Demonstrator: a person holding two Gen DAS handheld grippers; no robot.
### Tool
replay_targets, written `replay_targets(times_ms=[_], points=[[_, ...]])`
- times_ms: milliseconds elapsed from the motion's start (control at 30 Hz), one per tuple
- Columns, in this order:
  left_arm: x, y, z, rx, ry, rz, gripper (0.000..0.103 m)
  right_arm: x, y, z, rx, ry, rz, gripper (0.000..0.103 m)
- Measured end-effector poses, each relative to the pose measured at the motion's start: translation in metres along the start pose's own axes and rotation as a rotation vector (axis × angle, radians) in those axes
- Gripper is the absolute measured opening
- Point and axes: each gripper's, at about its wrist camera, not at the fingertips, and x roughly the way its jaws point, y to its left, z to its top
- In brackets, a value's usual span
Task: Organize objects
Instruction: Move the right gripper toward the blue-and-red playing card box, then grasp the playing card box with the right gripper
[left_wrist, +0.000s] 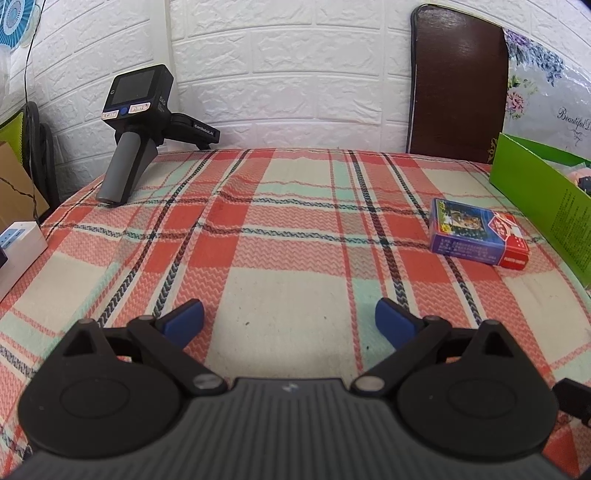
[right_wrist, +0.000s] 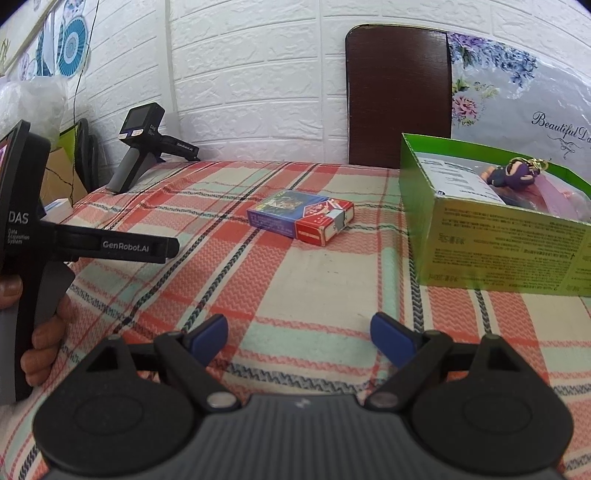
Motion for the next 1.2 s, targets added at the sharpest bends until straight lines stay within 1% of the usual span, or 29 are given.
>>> replay_targets(times_ms=[167,400,567,667,767,933,1000,1067,1200], points=[[-0.002,-0.001,-0.002,0.008,-0.008,-0.007,0.100,-0.001,-0.002,-0.001,0.021,-0.005,-0.012,0.088],[-0.006,-0.006,-0.004,0.048,-0.025,-0.036,0.100,0.001,0.000,-0.001,0.010,0.003,-0.023,0.089],[-0.004,-0.003,-0.004,0.035,-0.019,-0.059,0.100,0.007,0.003,0.005,-0.009,0.025,-0.034,0.091],[-0.004,-0.001,-0.004,0.023,-0.019,-0.069,0.101,0.020,0.004,0.015,-0.045,0.040,-0.052,0.091],[-0.003,-0.001,-0.004,0.018,-0.020,-0.073,0.101,0.039,0.002,0.028,-0.052,0.062,-0.055,0.095],[-0.002,0.005,-0.004,-0.015,-0.022,-0.093,0.103,0.068,0.008,0.046,-0.073,0.073,-0.055,0.098],[-0.002,0.007,-0.004,-0.028,-0.023,-0.098,0.103,0.076,0.010,0.052,-0.072,0.077,-0.064,0.101],[-0.002,0.007,-0.004,-0.033,-0.025,-0.101,0.103,0.084,0.011,0.057,-0.075,0.082,-0.057,0.103],[-0.002,0.008,-0.003,-0.042,-0.028,-0.105,0.103,0.094,0.013,0.064,-0.049,0.091,-0.069,0.103]])
